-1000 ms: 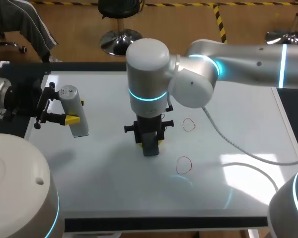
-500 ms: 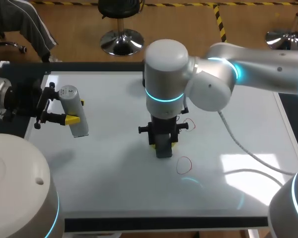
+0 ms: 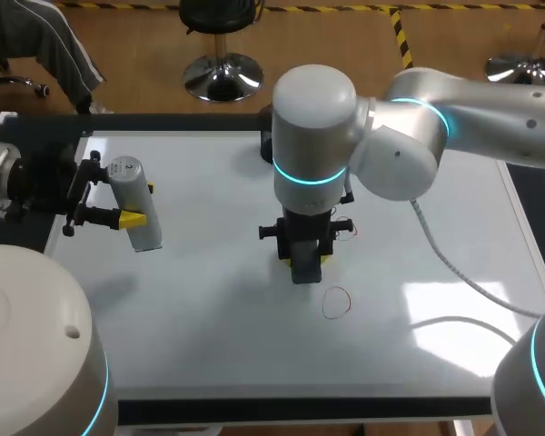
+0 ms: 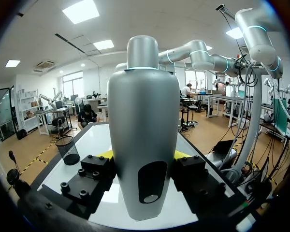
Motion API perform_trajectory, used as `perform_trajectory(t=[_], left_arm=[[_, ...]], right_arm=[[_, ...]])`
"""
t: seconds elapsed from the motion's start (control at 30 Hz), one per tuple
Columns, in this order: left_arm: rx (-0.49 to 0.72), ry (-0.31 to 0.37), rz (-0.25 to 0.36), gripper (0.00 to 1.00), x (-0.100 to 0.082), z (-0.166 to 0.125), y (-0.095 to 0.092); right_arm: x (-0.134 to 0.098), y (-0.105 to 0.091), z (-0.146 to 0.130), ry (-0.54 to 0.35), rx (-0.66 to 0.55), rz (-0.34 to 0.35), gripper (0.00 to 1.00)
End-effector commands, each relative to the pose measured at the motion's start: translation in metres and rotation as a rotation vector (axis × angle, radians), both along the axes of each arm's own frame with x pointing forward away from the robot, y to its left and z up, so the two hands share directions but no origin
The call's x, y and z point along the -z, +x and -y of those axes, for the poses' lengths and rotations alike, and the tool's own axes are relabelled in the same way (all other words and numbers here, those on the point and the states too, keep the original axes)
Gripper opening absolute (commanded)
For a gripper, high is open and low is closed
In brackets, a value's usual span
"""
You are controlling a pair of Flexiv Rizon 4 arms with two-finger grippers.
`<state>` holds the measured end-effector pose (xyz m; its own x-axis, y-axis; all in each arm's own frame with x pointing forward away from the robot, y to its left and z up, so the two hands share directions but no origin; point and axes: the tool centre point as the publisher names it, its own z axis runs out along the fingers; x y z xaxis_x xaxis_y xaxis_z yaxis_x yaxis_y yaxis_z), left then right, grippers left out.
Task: Pick up the inspection probe, press it on each red-marked spot on the whiteboard one by one, put down the probe, pick up the eraser, and wipe off all the red marks.
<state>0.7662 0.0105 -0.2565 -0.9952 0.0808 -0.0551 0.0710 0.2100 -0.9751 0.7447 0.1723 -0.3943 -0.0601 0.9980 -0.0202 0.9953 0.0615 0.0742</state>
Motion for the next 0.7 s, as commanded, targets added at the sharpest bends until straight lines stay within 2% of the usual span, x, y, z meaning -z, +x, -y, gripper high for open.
perform_trajectory(t=[0.03,0.33,0.7], left_arm=[[0.001,0.000,0.001,0.00,-0.0012,-0.0009,-0.0002],[0.001,0.000,0.001,0.00,-0.0012,-0.0009,-0.0002],[0.001,0.000,0.001,0.00,-0.0012,-0.0009,-0.0002]], right_arm=[[-0.0174,-0.0073,0.0030,-0.006,-0.005,0.016,0.00],[-0.0249,-0.0164,-0.0021,0.009,-0.025,0.014,0.00],[-0.0249,-0.0164,-0.0021,0.009,-0.025,0.014,0.00]])
